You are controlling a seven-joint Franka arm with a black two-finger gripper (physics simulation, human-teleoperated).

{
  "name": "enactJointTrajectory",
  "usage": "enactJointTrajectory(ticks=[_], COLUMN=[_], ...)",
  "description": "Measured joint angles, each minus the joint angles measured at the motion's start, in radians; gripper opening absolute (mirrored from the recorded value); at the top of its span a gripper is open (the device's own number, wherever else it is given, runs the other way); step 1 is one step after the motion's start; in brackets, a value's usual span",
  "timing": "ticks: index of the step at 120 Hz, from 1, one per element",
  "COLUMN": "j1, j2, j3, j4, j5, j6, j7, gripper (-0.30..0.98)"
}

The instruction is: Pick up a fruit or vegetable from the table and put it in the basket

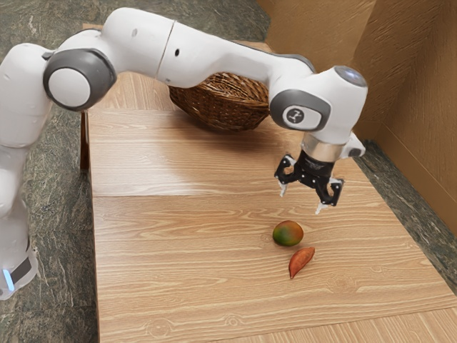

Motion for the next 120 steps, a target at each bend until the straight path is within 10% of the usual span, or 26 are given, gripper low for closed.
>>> enactJointTrajectory(ticks=[120], j1=[0.03], j2=[-0.051], j3=[-0.001], j4=[-0.229], j5=[0.018], j6=[0.192], j7=[0.666], gripper=[0.66])
